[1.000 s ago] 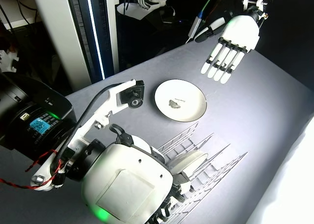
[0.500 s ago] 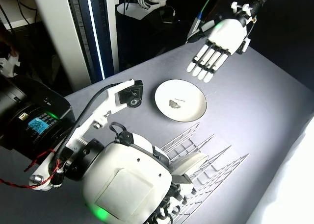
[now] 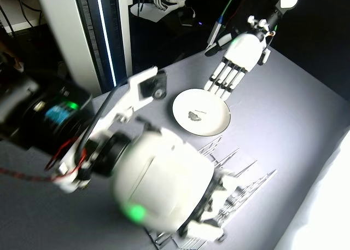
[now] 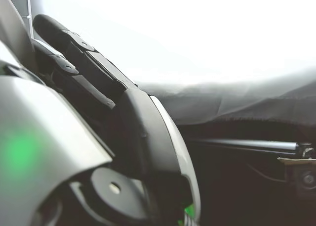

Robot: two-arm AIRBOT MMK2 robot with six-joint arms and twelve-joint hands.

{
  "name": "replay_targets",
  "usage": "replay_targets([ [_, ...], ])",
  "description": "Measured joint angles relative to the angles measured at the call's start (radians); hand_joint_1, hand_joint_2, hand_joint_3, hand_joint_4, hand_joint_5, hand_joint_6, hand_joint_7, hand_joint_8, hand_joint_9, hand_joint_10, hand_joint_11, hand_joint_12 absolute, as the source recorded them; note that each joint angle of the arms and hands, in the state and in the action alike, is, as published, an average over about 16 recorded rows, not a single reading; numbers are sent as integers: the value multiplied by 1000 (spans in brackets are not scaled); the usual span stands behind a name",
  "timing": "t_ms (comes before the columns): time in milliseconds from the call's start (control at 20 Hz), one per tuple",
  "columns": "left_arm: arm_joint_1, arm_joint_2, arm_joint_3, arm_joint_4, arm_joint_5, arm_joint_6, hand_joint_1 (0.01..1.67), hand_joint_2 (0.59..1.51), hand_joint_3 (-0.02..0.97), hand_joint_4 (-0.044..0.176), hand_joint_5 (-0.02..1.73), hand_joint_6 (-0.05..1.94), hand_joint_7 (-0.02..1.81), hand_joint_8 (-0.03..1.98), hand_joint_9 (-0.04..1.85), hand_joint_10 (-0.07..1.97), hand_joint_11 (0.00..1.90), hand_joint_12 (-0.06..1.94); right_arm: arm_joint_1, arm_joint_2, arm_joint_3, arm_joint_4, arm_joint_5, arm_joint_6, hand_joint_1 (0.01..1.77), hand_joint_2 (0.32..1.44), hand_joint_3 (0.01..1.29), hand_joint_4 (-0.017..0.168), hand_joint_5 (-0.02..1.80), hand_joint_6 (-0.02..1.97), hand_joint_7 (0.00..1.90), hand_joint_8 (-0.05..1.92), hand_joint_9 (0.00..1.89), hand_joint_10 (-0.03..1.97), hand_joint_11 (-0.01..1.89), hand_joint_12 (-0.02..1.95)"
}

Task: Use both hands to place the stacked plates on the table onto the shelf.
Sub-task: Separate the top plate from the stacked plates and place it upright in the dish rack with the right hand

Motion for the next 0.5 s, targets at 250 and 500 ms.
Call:
replay_targets([
  [250, 27, -12, -15, 8, 39, 10, 90, 1030, 12, 0, 95, -3, 112, -3, 131, 7, 29, 330, 24, 3, -40, -187, 53, 0, 1255, 1012, 15, -4, 623, 140, 701, 12, 649, 117, 136, 1337],
  [500, 42, -19, -27, 15, 66, 13, 85, 1028, 12, -2, 86, -12, 116, -2, 135, 8, 30, 349, 18, 12, -71, -439, 137, 1, 1208, 982, 14, -2, 544, 74, 578, 5, 538, 66, 53, 1289],
])
